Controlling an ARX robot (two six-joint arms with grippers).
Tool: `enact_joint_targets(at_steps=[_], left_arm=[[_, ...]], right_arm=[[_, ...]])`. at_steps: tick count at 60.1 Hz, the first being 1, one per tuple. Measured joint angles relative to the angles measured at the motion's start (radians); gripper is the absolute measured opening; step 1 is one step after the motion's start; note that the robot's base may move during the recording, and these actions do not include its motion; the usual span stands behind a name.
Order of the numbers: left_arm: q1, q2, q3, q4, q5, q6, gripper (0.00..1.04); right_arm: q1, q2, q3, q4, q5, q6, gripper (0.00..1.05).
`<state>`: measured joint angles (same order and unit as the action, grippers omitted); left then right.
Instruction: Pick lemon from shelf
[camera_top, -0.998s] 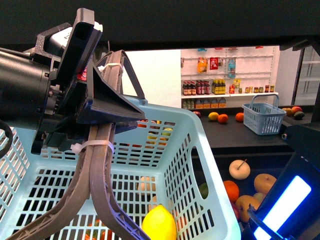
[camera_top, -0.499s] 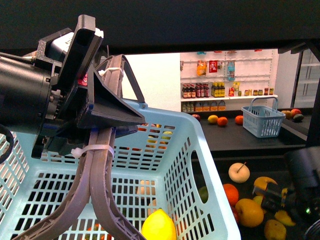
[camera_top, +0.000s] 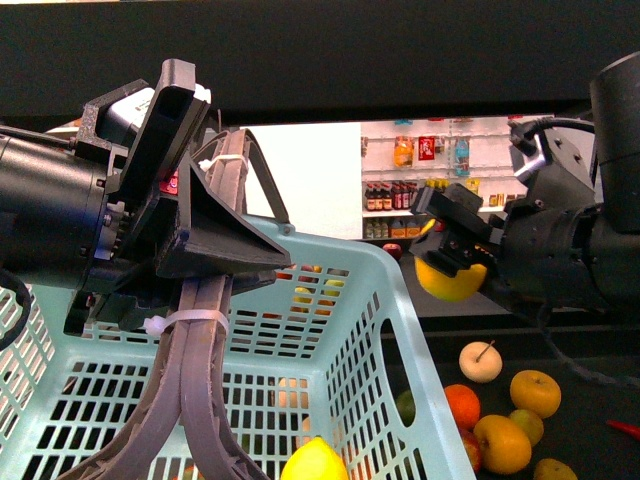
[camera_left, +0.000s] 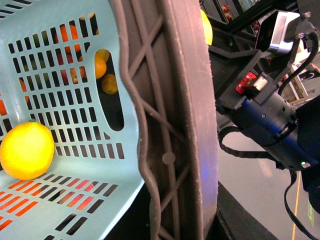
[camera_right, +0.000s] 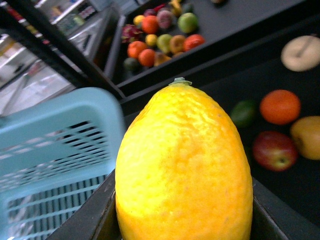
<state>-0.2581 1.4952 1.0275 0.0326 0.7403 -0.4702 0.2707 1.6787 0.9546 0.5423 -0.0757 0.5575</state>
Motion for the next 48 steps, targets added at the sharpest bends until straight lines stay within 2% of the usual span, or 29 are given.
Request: enact_joint_targets(at_steps=[15,26,28,33,39,44,48], left_arm=[[0.0,0.0,0.0,0.0,0.001,0.0,0.15],[0.0,0.0,0.0,0.0,0.001,0.0,0.15],[0.0,0.0,0.0,0.0,0.0,0.0,0.15],[0.0,0.0,0.0,0.0,0.0,0.0,0.15],[0.0,0.0,0.0,0.0,0.0,0.0,0.15],[0.0,0.0,0.0,0.0,0.0,-0.008,0.15],[0.0,0.0,0.0,0.0,-0.001,-0.006,0.15]], right_arm=[[0.092,0.04,-0.011,0.018,-0.057,0.0,0.51],[0.141,0.069,-0.018,0.032,-0.058,-0.025,0.51],[0.145,0.069,-0.018,0.032,-0.056,-0.035,0.54],[0.153,0.069,-0.02,0.064,-0.055,-0.055,0.72],[0.146,0.069,-0.032,0.113,-0.021,-0.064,0.87],[0.121,0.048,-0.05,0.142,0.029,-0.096,1.04],[0.103,0.022,-0.054,0.138,0.044,-0.124,1.03]])
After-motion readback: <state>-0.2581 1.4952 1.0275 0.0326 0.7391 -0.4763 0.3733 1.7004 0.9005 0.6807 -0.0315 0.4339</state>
